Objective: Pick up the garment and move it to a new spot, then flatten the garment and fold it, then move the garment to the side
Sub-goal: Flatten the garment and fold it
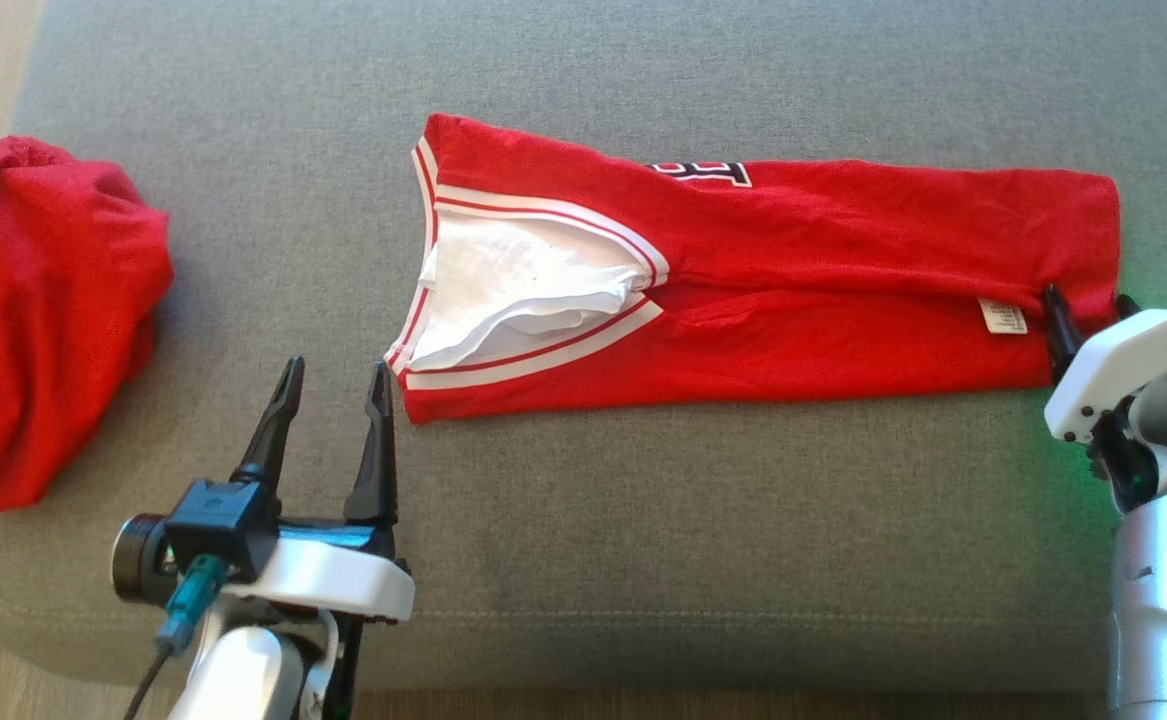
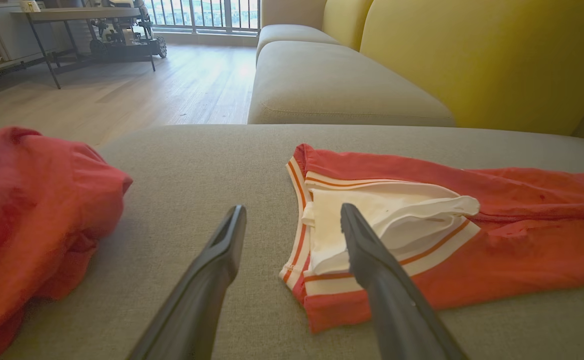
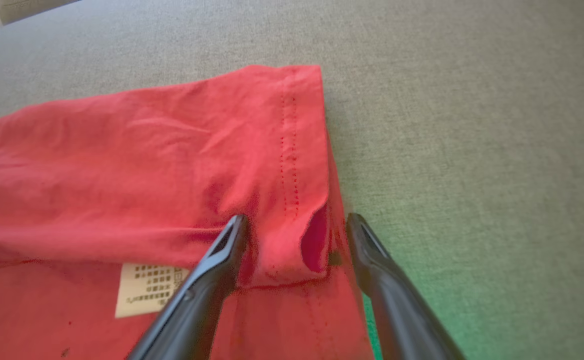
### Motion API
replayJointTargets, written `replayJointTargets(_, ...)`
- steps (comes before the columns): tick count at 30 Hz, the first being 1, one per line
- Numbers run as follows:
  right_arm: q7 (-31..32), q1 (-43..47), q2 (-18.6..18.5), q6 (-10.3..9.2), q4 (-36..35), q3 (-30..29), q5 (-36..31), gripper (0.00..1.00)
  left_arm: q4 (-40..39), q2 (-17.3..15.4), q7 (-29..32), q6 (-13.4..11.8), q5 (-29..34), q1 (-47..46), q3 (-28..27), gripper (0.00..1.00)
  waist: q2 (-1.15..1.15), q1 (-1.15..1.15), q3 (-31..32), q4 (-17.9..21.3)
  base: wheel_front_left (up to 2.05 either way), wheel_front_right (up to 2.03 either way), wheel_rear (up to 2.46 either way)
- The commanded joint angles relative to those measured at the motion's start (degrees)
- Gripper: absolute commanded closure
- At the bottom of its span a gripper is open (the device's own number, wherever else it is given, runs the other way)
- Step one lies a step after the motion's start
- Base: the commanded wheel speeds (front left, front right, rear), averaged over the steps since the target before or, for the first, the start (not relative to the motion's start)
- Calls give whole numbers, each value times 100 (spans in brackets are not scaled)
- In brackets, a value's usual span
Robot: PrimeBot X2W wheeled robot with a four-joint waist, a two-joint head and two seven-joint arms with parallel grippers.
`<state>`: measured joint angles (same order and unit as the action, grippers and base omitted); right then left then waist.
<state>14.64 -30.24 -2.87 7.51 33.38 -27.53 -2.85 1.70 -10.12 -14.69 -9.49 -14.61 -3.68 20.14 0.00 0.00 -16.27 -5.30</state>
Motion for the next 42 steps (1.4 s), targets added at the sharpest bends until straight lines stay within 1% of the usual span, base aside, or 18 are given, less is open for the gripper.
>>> replayJointTargets(1,19,-160,-56,-2,-143,72,-81,0,-141,-11,-30,27,64,-41,-247,0,0,0,2,-3,0,0,0)
replayJointTargets(7,72,-161,-78,-2,120,-110,-388,0,-68,117,-30,195,188,-24,-320,0,0,0,67,-6,0,0,0)
replayJointTargets(12,118,-194,-65,-2,270,-241,-424,0,-45,206,-30,297,251,15,-406,0,0,0,83,34,0,0,0)
replayJointTargets(13,123,-205,-61,-2,300,-248,-423,8,-35,224,-30,324,257,19,-418,0,0,0,79,39,0,0,0)
replayJointTargets(15,167,-222,-55,-2,369,-238,-424,18,-21,256,-30,368,273,20,-449,0,0,0,69,47,0,0,0)
replayJointTargets(16,167,-234,-53,-2,388,-242,-423,29,-18,270,-30,388,283,17,-467,0,0,0,60,50,0,0,0)
replayJointTargets(17,167,-234,-53,-2,388,-242,-423,29,-18,270,-30,388,283,17,-467,0,0,0,60,50,0,0,0)
replayJointTargets(18,157,-267,-51,-2,415,-269,-415,60,-13,295,-30,419,307,7,-504,0,0,0,41,54,0,0,0)
replayJointTargets(19,157,-284,-50,-2,429,-280,-410,73,-11,309,-30,432,319,-1,-522,0,0,0,32,53,0,0,0)
replayJointTargets(20,157,-284,-50,-2,429,-280,-410,73,-11,309,-30,432,319,-1,-522,0,0,0,32,53,0,0,0)
replayJointTargets(21,159,-302,-52,-2,440,-292,-403,84,-7,322,-30,444,331,-10,-540,0,0,0,27,52,0,0,0)
replayJointTargets(22,159,-318,-65,-2,449,-305,-393,100,0,336,-30,456,341,-16,-556,0,0,0,26,51,0,0,0)
replayJointTargets(25,-19,-372,-130,-2,375,-355,-371,100,35,382,-30,478,352,-14,-614,0,0,0,27,50,0,0,0)
replayJointTargets(28,-240,-425,-245,-2,251,-401,-459,100,95,473,-30,525,191,22,-709,0,0,0,33,70,0,0,0)
replayJointTargets(32,-376,-516,-373,-2,24,-392,-580,100,120,525,-30,553,208,21,-773,0,0,0,42,135,0,0,0)
replayJointTargets(36,-379,-572,-532,-2,-393,-267,-657,100,133,560,-30,594,229,25,-831,0,0,0,34,239,0,0,0)
replayJointTargets(39,-249,-574,-644,-2,-804,-164,-572,100,146,578,-30,617,236,19,-884,0,0,0,22,322,0,0,0)
replayJointTargets(42,-68,-488,-864,-2,-1211,-45,-567,100,114,597,-30,642,234,-1,-931,0,0,0,17,377,0,0,0)
